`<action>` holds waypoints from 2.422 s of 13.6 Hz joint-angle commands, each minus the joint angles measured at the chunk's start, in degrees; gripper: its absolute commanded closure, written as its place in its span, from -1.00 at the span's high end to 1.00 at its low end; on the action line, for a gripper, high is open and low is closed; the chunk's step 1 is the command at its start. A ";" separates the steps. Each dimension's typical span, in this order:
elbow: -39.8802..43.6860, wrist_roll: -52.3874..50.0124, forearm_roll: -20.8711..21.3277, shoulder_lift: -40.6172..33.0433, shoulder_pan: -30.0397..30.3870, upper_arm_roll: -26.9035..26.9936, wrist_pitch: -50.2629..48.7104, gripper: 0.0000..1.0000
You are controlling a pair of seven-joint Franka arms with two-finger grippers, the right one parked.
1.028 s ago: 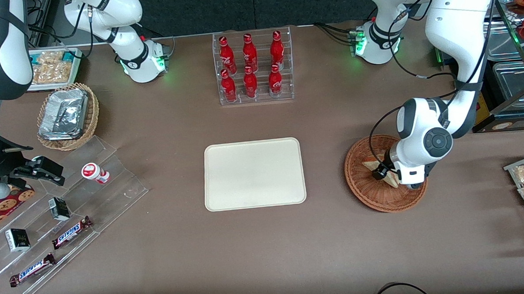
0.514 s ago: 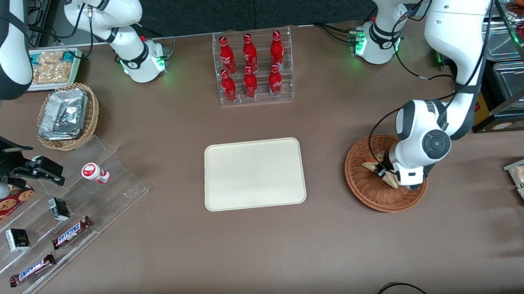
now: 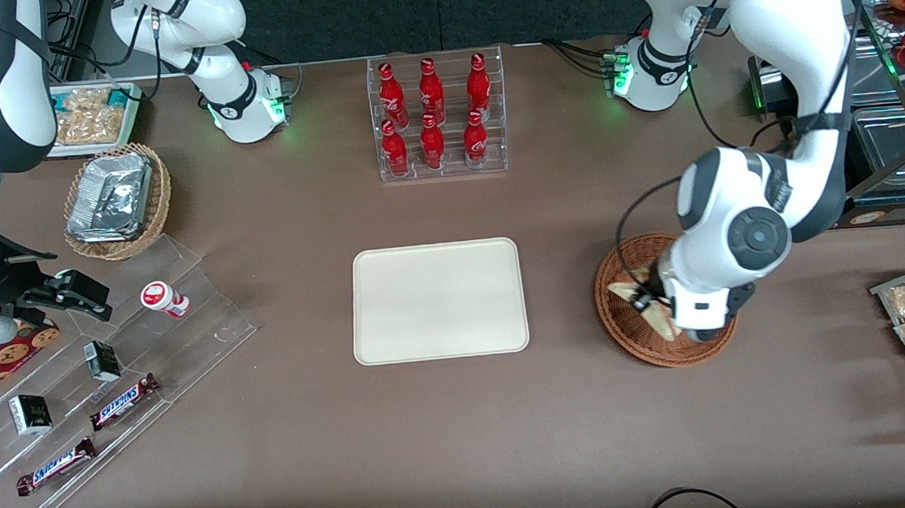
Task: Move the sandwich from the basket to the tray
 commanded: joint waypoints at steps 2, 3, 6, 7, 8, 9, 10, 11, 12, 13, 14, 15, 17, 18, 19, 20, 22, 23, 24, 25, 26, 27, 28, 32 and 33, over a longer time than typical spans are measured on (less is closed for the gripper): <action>10.19 -0.76 2.00 5.95 -9.65 0.61 -2.50 -0.90; 12.57 -0.76 2.00 7.97 -11.59 0.61 -2.50 -0.88; 19.52 0.11 2.35 15.88 -17.39 0.70 -1.89 -0.88; 20.75 0.29 3.92 18.60 -19.67 0.61 -0.58 -0.88; 21.55 0.03 5.15 21.15 -21.87 0.61 2.13 -0.88; 21.90 -0.32 5.25 23.00 -23.72 0.70 4.94 -0.88; 22.08 -0.41 5.25 24.50 -24.86 0.61 7.23 -0.87; 22.69 -0.59 5.17 25.90 -26.09 0.61 9.00 -0.88; 23.57 -0.41 5.08 27.40 -27.15 0.61 10.41 -0.87; 24.19 -0.33 4.90 28.54 -27.51 0.52 11.55 -0.87; 24.28 -0.15 4.90 29.42 -28.38 0.44 12.09 -0.87; 24.37 -0.24 4.99 30.48 -29.52 0.52 12.87 -0.85; 24.37 -0.59 4.90 31.98 -29.80 0.52 14.55 -0.59; 24.37 -0.50 4.90 32.24 -29.89 0.52 14.90 0.09; 24.37 -0.67 4.73 32.25 -29.97 0.44 15.34 0.99; 24.37 -0.68 4.55 31.72 -29.89 0.35 14.73 1.00; 25.15 -0.33 4.55 29.80 -29.54 0.08 12.72 1.00; 26.47 -0.15 4.46 29.18 -29.19 0.08 11.14 1.00; 27.52 0.03 4.55 28.39 -28.66 0.26 9.12 1.00; 28.06 0.37 4.64 26.64 -27.44 0.35 6.84 0.99; 27.89 2.73 4.46 24.01 -25.77 0.43 4.03 0.99; 27.45 6.84 4.20 21.20 -23.23 0.26 0.52 0.99; 27.01 12.02 2.02 18.82 -20.25 0.17 -3.34 0.99; 14.56 29.09 -3.71 6.09 -8.21 0.35 -6.63 0.99; 11.39 31.82 -3.71 3.36 -5.92 0.35 -6.54 0.99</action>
